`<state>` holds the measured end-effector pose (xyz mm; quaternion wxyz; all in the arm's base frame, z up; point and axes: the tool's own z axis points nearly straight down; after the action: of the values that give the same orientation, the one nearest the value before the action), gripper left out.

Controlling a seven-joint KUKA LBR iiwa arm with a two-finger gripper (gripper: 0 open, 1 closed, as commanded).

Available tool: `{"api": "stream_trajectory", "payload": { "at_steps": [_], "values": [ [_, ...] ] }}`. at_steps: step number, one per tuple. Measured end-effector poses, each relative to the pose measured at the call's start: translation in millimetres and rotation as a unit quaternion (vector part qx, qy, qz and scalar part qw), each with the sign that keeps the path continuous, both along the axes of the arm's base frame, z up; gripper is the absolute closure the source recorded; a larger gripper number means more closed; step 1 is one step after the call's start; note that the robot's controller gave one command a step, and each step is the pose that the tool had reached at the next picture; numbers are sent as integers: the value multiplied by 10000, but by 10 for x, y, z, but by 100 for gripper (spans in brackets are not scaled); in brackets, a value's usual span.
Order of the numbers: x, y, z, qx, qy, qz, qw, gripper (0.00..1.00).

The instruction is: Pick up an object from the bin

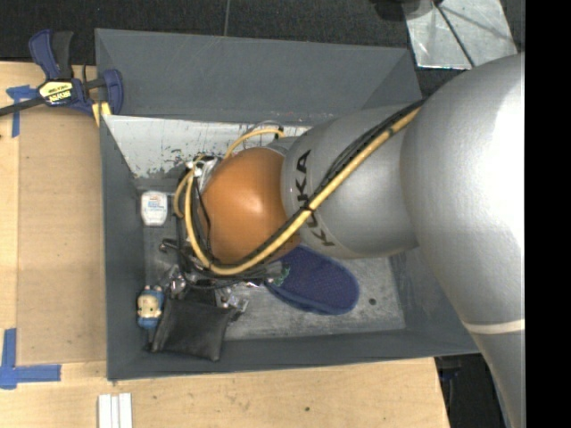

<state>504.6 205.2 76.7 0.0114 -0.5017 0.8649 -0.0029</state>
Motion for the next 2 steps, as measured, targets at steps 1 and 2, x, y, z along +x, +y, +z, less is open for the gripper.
{"api": "stream_trajectory", "payload": {
  "at_steps": [1,2],
  "values": [
    [3,7,6,6,-3,-13,10000,100],
    [7,-3,260,-33,109,-34,9999,100]
  ]
}}
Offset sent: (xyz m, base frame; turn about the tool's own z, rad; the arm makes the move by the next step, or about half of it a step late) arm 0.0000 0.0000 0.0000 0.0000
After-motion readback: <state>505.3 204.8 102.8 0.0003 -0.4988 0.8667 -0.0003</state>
